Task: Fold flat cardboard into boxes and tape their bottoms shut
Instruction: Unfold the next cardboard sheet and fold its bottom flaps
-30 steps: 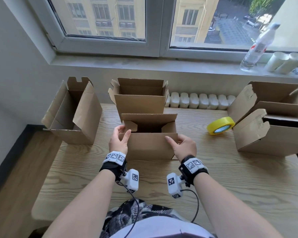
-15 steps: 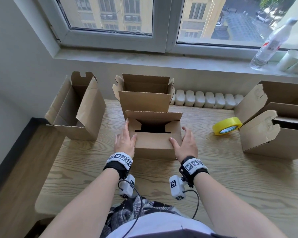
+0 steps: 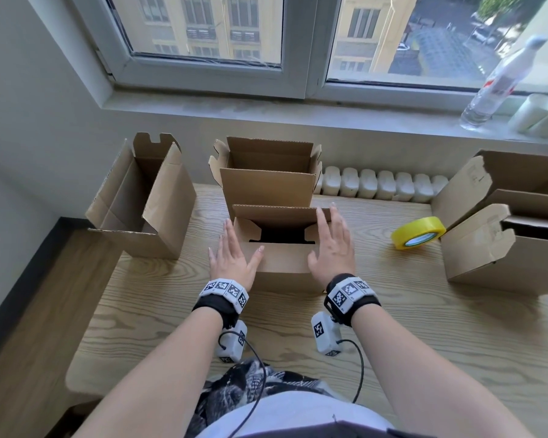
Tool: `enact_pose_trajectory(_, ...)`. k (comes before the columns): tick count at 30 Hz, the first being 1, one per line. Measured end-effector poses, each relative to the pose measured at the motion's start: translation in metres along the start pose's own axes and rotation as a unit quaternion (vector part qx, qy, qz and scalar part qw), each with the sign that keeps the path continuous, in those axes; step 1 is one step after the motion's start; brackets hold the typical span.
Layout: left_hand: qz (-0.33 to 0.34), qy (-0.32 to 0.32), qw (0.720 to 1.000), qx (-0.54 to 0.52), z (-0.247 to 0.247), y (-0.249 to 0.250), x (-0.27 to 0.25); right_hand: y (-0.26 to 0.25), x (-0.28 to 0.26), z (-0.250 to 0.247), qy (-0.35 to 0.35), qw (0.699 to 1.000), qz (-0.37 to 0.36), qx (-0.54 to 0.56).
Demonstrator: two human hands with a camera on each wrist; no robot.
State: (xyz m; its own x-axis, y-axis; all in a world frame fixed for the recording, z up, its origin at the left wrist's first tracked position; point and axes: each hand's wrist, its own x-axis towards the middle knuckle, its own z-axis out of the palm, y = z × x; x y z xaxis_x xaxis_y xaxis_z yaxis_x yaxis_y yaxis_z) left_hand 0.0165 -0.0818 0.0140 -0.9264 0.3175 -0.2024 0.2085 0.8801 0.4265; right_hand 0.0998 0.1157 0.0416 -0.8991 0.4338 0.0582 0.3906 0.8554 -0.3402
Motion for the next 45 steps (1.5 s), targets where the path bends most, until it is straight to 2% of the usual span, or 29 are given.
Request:
enact_pose_trajectory(3, 0.008, 0.007, 0.999, -0.036, 0.000, -0.003, 0.001, 0.000, -0.005, 0.003, 0.021, 1.000, 0.006, 0.000)
enact_pose_trajectory(6, 0.016, 0.011, 0.994, -0.109, -0.004, -0.002, -0.003, 0.004, -0.012, 0.010, 0.019, 1.000, 0.007, 0.009)
enact_pose_trajectory(8, 0.026, 0.014, 0.992, -0.120, -0.004, -0.002, -0.006, 0.008, -0.019, 0.017, 0.015, 1.000, 0.005, 0.021)
enact_pose_trajectory(10, 0.044, 0.030, 0.995, -0.082, -0.003, -0.004, -0.007, 0.012, -0.026, 0.025, 0.008, 1.000, -0.003, 0.026)
enact_pose_trajectory(13, 0.064, 0.048, 0.996, 0.031, -0.002, 0.001, -0.006, 0.018, -0.031, 0.031, 0.004, 1.000, -0.016, -0.003)
enact_pose_trajectory(15, 0.074, 0.033, 0.989, 0.121, -0.004, 0.010, -0.004, 0.020, -0.031, 0.031, -0.016, 1.000, -0.012, -0.020)
enact_pose_trajectory(17, 0.081, 0.011, 0.984, 0.157, -0.005, 0.019, -0.002, 0.020, -0.031, 0.029, -0.037, 0.999, -0.008, -0.033)
enact_pose_trajectory(21, 0.056, -0.036, 0.981, 0.182, 0.004, 0.030, -0.002, 0.021, -0.029, 0.023, -0.065, 0.996, -0.009, -0.054)
enact_pose_trajectory(25, 0.032, -0.048, 0.978, 0.202, 0.006, 0.034, -0.001, 0.022, -0.029, 0.021, -0.087, 0.995, -0.004, -0.054)
enact_pose_trajectory(28, 0.042, -0.049, 0.974, 0.215, 0.007, 0.030, -0.003, 0.023, -0.033, 0.025, -0.108, 0.992, 0.007, -0.058)
enact_pose_trajectory(31, 0.056, -0.038, 0.971, 0.230, 0.008, 0.027, -0.009, 0.021, -0.037, 0.029, -0.097, 0.994, 0.013, -0.052)
enact_pose_trajectory(36, 0.060, -0.057, 0.962, 0.261, 0.005, 0.028, -0.010, 0.018, -0.038, 0.024, -0.104, 0.992, 0.020, -0.071)
enact_pose_trajectory(40, 0.100, -0.064, 0.950, 0.289, 0.004, 0.033, -0.006, 0.015, -0.035, 0.018, -0.120, 0.986, -0.007, -0.118)
enact_pose_trajectory(45, 0.125, -0.096, 0.958, 0.239, 0.003, 0.038, -0.006, 0.014, -0.031, 0.014, -0.137, 0.981, -0.040, -0.131)
